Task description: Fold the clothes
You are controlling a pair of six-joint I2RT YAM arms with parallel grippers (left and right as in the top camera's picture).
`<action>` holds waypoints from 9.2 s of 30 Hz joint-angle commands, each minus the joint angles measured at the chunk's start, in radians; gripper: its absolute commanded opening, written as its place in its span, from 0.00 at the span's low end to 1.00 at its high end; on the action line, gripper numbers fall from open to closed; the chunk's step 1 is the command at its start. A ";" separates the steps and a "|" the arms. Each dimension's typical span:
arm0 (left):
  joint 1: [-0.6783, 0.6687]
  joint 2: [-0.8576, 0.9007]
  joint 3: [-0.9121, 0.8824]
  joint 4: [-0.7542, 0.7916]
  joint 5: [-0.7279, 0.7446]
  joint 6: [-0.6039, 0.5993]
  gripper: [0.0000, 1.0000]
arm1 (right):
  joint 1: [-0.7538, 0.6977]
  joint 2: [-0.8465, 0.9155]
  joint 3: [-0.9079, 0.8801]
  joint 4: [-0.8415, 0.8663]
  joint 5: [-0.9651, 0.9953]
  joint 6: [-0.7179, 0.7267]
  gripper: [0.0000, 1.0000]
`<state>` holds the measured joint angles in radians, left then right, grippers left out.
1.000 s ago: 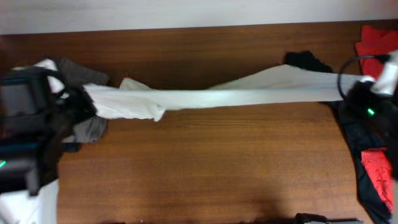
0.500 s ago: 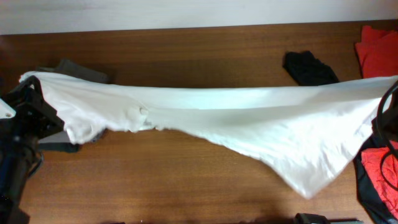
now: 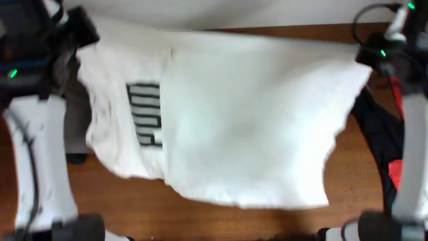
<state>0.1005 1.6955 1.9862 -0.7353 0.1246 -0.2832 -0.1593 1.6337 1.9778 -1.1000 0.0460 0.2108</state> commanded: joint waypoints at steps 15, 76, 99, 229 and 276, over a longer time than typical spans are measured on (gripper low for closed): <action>0.015 0.021 0.436 -0.136 0.117 0.136 0.00 | -0.005 0.004 0.385 -0.225 0.018 -0.047 0.08; -0.072 -0.736 -0.930 -0.502 -0.166 0.004 0.00 | -0.006 -0.563 -0.796 -0.383 0.060 0.188 0.04; -0.072 -0.167 -1.010 0.206 -0.121 -0.019 0.00 | -0.006 0.018 -0.796 0.163 0.071 0.100 0.04; -0.452 0.060 -0.858 0.034 -0.009 0.210 0.33 | -0.005 0.057 -1.109 0.413 0.029 0.056 0.57; -0.482 0.129 -0.763 0.245 -0.313 0.233 0.00 | -0.005 0.057 -1.109 0.409 0.029 0.056 0.57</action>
<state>-0.3843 1.8328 1.1980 -0.5026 -0.1081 -0.0696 -0.1612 1.6821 0.8906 -0.7013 0.0856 0.2615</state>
